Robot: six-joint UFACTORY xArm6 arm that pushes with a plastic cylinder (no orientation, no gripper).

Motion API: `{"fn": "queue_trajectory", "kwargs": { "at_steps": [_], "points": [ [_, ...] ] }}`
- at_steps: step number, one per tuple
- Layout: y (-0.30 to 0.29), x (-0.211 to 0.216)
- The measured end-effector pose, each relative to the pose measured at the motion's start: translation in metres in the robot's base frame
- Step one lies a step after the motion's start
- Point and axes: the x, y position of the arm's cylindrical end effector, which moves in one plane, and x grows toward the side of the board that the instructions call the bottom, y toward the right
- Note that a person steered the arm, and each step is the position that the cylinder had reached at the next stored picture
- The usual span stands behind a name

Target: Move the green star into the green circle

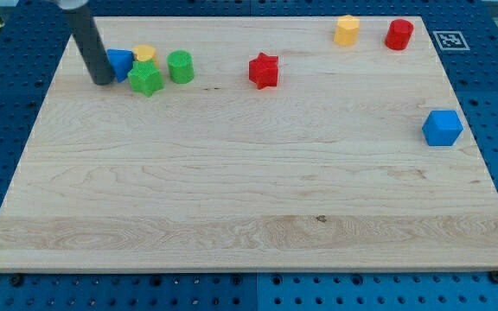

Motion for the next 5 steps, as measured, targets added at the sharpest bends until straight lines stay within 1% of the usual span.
{"fn": "queue_trajectory", "kwargs": {
  "at_steps": [1,2,3,4,5],
  "points": [
    [0.044,0.003],
    [0.050,0.006],
    [0.001,0.024],
    [-0.072,0.018],
    [-0.101,0.004]
  ]
}}
